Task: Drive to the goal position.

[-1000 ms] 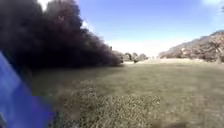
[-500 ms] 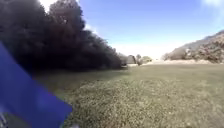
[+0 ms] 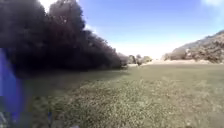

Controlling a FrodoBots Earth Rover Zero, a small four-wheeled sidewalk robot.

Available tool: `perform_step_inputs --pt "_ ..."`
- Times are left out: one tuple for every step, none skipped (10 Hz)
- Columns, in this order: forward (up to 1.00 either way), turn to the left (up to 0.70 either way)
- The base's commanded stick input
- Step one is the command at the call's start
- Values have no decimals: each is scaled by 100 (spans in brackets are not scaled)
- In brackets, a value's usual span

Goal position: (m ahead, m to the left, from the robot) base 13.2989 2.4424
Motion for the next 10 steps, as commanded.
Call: perform_step_inputs --pt "70 -5" --pt "70 -13" --pt "70 -35" --pt "70 -35" --pt "70 -35" --pt "70 -35" --pt "70 -35" --pt "70 -35" --pt "70 -35" --pt "70 -10"
